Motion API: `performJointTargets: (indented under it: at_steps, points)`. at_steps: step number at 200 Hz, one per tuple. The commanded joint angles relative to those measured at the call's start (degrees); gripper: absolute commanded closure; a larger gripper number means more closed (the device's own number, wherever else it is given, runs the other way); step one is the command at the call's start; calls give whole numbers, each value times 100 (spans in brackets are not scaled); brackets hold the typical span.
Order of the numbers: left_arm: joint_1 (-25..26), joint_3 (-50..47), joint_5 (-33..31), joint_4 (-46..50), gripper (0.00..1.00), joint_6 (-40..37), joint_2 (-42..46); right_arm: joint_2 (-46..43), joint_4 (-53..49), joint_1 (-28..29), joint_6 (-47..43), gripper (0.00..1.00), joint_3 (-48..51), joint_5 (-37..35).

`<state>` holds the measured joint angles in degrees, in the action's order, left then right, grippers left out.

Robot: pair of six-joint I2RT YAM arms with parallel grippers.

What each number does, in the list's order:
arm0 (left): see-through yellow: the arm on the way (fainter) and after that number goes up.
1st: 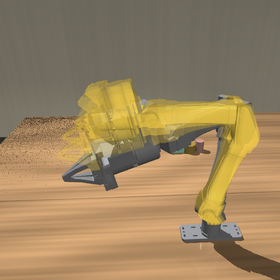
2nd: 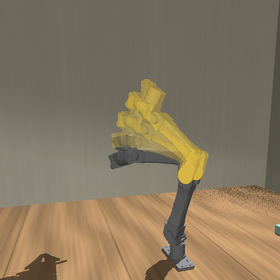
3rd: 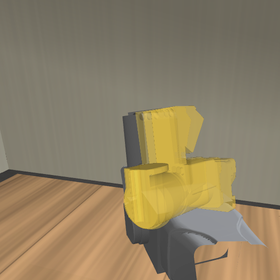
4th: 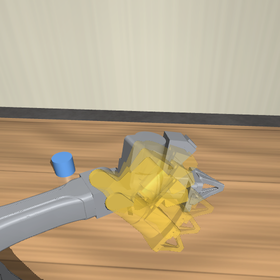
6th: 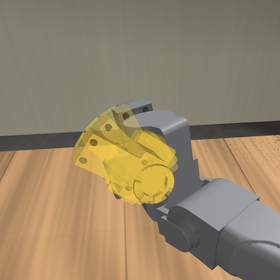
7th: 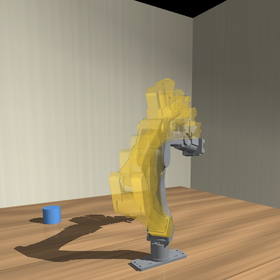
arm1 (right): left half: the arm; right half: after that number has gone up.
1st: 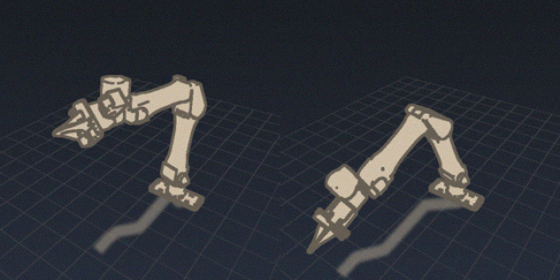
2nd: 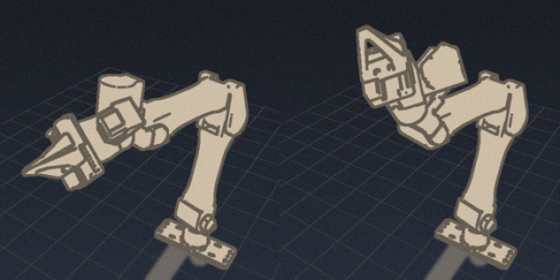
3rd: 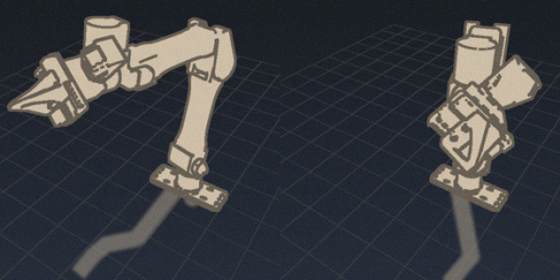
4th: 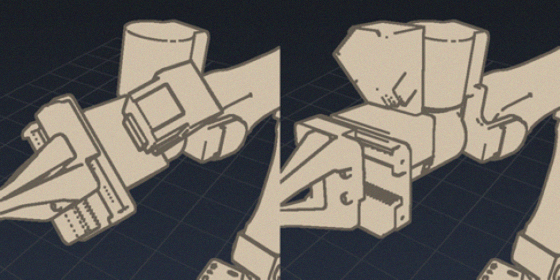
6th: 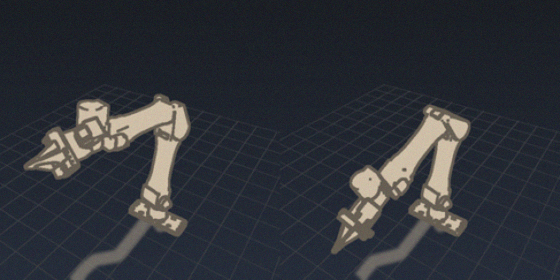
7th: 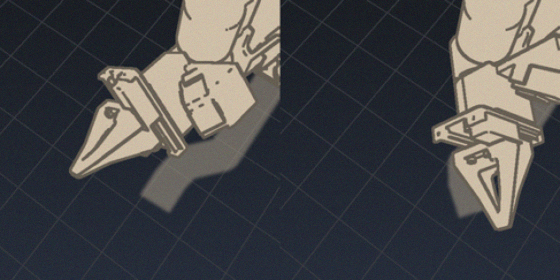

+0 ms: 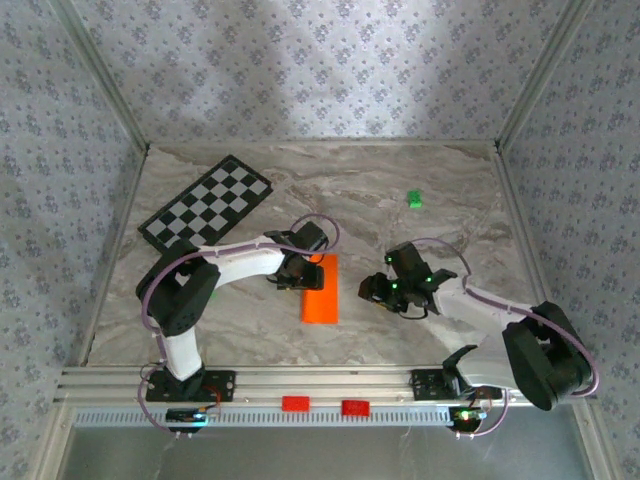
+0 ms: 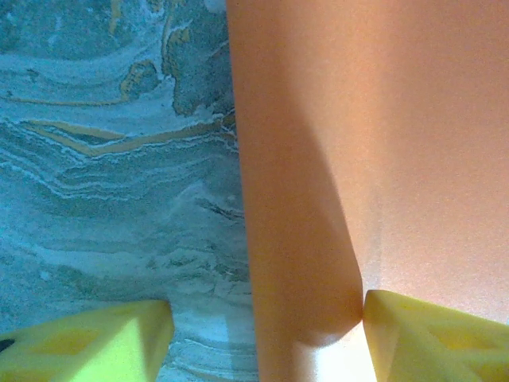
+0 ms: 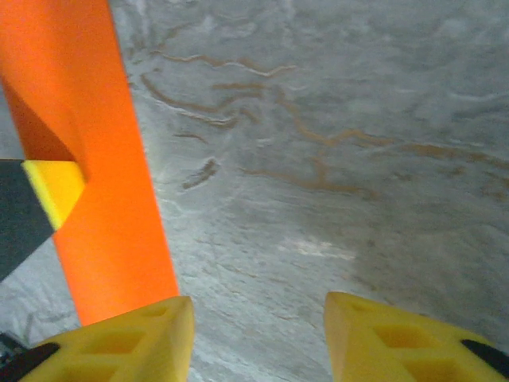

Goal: Fold a paper plane with a square sheet of paper (pick it up from the middle)

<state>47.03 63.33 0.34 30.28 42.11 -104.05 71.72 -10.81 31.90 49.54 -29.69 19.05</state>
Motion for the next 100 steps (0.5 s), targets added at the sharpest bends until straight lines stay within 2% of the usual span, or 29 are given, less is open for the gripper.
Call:
performJointTargets:
  at_steps: [1, 29, 72, 93, 100]
  points:
    - [98, -174, 493, -998, 33, 29, -678, 118, 385, 99, 45, 60, -219, 193]
    - [100, -185, 505, -1007, 33, 34, -682, 393, 545, 185, 86, 75, -359, 299]
    - [97, -198, 573, -1080, 33, 66, -694, 635, 1047, 317, 280, 88, -381, 403]
    - [99, -188, 547, -1041, 33, 34, -713, 797, 1419, 367, 392, 100, -385, 555]
    - [101, -181, 532, -1027, 33, 48, -721, 879, 1485, 382, 430, 100, -397, 571]
